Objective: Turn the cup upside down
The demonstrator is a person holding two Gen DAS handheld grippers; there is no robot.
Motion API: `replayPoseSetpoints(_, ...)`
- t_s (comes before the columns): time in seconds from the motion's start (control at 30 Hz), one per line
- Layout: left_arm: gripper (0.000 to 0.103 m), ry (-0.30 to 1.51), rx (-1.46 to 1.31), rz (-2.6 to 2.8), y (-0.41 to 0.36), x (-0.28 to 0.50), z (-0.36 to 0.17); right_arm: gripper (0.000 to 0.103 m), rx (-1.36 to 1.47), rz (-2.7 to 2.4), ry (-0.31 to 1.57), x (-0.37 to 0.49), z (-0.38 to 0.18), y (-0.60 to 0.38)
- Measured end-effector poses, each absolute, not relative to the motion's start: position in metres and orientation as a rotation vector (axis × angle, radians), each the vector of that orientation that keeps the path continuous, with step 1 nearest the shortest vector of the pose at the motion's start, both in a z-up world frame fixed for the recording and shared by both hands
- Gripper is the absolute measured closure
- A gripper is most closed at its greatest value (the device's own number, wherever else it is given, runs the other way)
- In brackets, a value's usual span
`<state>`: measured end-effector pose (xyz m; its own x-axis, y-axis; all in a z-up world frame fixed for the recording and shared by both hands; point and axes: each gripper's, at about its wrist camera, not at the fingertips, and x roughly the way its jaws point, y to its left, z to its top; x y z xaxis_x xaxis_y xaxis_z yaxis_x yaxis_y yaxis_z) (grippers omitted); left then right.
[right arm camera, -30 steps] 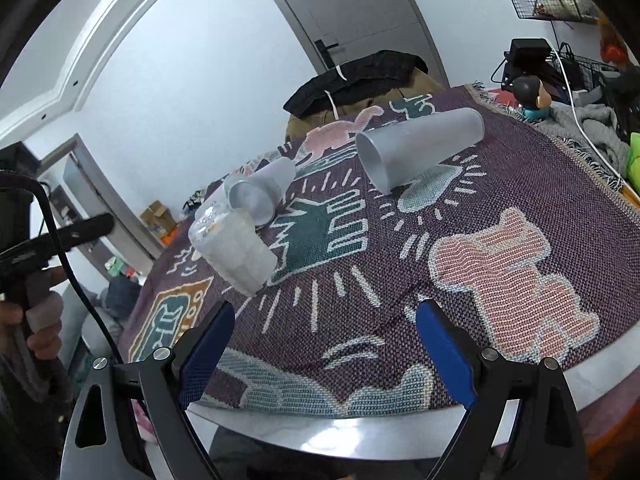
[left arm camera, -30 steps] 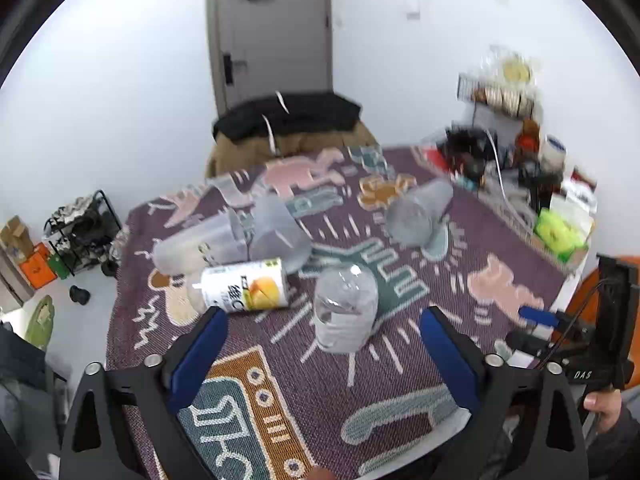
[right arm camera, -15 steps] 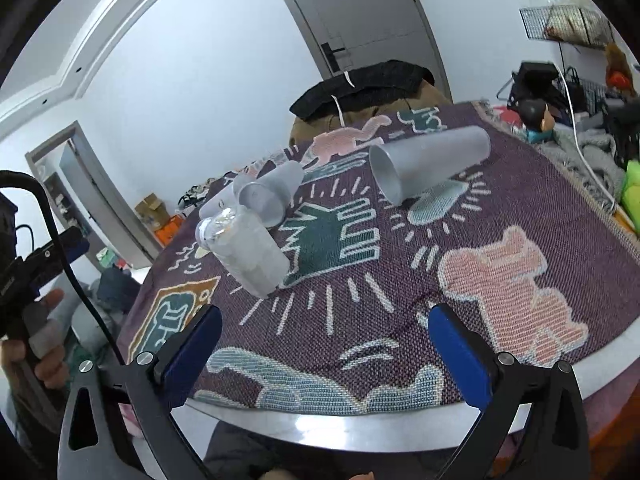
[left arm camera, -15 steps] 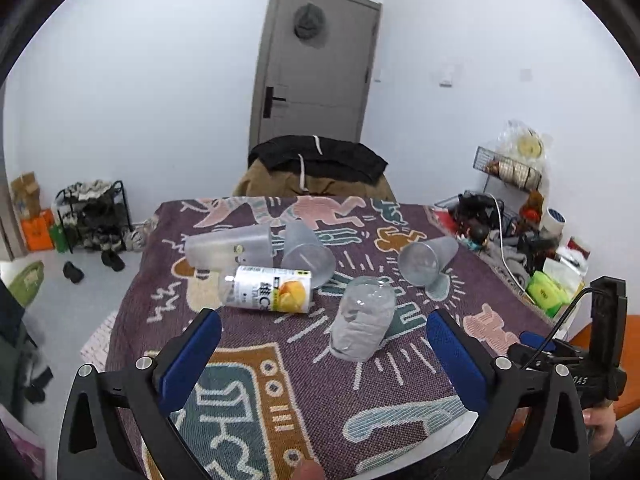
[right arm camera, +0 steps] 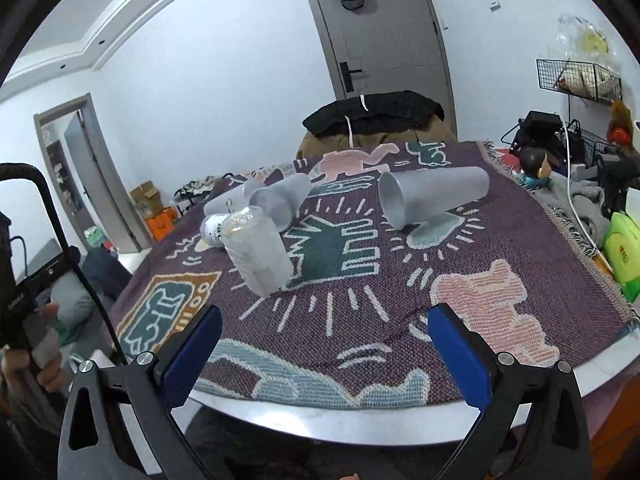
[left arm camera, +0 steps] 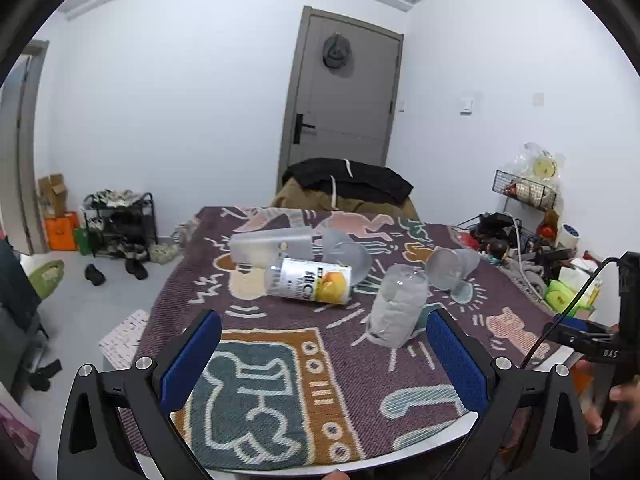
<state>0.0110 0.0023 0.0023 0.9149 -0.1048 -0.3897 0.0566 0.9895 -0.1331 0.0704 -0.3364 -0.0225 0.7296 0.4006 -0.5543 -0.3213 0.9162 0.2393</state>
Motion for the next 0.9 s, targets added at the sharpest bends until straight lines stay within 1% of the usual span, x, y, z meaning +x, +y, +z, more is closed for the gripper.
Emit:
replayPoseSetpoints(0.37, 0.000, 0.336, -0.021, 0.011, -0.007, -0.009, -0.002, 0.000, 0.073, 0.397, 0.553, 0.045, -0.021, -0.336)
replayPoseSetpoints(0.9, 0.000, 0.340, -0.016, 0.006, -0.007, -0.010, -0.008, 0.000, 0.067, 0.412, 0.564, 0.046, -0.023, -0.327)
